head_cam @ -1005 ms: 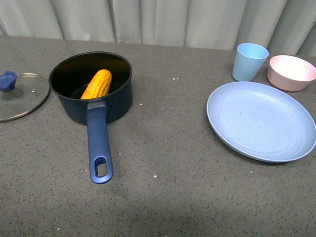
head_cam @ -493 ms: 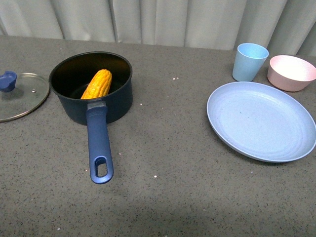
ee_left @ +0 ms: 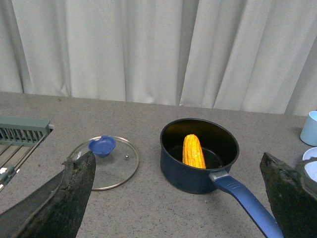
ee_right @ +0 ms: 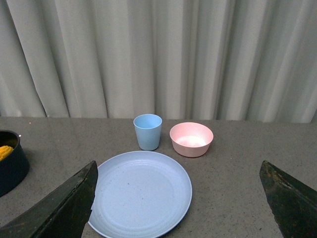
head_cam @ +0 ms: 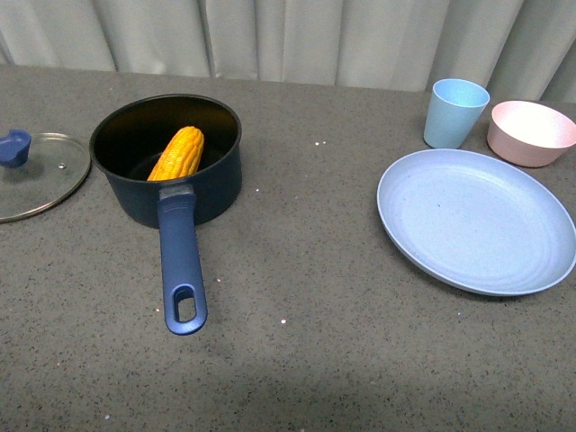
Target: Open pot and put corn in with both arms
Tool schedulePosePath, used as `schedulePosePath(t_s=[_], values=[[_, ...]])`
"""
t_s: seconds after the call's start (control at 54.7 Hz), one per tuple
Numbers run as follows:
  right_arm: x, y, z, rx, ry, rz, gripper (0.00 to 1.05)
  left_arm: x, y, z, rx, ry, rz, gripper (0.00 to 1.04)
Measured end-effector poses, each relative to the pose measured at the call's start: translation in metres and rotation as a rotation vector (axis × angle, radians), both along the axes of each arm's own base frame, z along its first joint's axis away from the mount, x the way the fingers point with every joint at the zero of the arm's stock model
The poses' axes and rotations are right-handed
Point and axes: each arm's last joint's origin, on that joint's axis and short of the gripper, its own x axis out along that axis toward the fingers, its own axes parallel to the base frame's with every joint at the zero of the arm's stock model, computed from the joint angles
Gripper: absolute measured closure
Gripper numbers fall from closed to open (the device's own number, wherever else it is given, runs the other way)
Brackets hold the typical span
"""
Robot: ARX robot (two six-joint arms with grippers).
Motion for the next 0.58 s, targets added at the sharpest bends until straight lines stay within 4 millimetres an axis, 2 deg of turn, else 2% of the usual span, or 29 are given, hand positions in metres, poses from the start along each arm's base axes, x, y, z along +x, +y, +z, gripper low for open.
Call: schedulePosePath(t_s=[0.585], values=[[0.0,0.0,0.0001,0.0,0.0,0.0,0.09,0.0,0.0,0.0,0.0,0.0,0.0,0.06]])
